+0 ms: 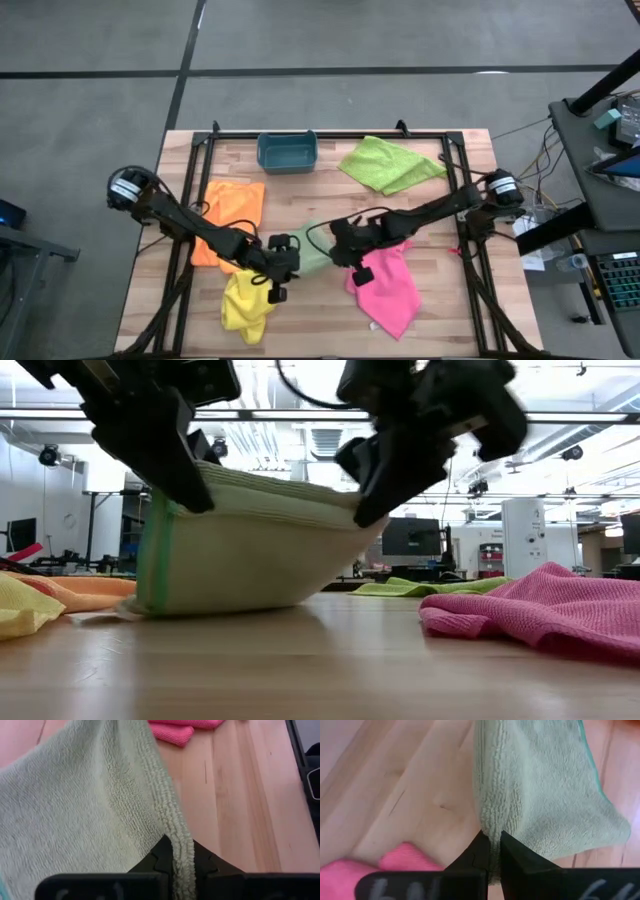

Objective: Fold microfiber towels
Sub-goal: Fold the blue towel

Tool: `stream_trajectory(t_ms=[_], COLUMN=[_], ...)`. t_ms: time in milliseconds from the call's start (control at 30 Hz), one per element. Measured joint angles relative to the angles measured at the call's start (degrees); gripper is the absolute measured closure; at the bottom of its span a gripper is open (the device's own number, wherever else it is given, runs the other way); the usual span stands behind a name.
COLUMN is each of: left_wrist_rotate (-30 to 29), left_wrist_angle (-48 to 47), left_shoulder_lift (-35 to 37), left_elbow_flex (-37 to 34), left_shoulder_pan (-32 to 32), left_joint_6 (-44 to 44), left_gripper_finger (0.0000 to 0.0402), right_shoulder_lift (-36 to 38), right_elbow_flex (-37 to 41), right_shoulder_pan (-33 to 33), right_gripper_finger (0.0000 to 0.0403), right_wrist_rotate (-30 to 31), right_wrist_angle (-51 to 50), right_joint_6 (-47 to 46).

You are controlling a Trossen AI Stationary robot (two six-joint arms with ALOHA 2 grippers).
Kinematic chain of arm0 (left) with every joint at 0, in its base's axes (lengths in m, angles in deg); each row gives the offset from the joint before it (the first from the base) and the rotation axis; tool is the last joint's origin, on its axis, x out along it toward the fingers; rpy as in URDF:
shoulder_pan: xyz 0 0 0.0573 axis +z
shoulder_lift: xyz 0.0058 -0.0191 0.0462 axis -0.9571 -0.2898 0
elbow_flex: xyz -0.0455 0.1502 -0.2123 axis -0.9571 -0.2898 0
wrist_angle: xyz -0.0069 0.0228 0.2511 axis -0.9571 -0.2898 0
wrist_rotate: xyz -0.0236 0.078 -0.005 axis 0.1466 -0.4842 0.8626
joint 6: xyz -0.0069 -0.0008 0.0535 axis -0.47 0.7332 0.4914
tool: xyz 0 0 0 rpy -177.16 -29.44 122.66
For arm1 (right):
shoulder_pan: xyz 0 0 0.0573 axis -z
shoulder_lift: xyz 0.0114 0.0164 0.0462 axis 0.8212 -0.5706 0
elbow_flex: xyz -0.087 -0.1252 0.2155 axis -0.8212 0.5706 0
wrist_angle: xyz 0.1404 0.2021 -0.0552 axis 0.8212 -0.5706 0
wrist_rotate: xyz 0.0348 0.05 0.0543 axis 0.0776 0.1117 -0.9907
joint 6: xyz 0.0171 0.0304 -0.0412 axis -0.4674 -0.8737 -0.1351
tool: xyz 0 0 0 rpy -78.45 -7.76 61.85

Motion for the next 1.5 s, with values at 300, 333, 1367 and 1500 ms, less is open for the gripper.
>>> stream_trajectory(t_ms=[300,333,1367,1500], left_wrist_rotate=[-1.65,-1.85,-13.77,-13.44], left_wrist_angle=[6.79,8.35,25.68,25.92], left_shoulder_lift=[7.07,7.20,-3.36,-7.39], left_elbow_flex=[-9.16,-10.41,-17.97,-16.47], left_shoulder_pan=[0.49,0.51,7.16,7.15], left_joint_6=[-3.23,-4.12,10.93,10.50], left_gripper_finger=[0.0396,0.0396,0.0318,0.0353], right_shoulder_lift=[-3.17,-3.17,-2.99,-2.91], right_elbow_flex=[-6.08,-6.27,-6.58,-6.58], right_shoulder_pan=[5.51,5.81,4.94,3.74], right_gripper_finger=[0.0390,0.0390,0.0390,0.0390], right_wrist_rotate=[-6.96,-7.30,-8.51,-10.80], right_wrist_angle=[-4.36,-4.50,-10.56,-11.23], right_joint_6=[5.04,5.06,2.88,1.81])
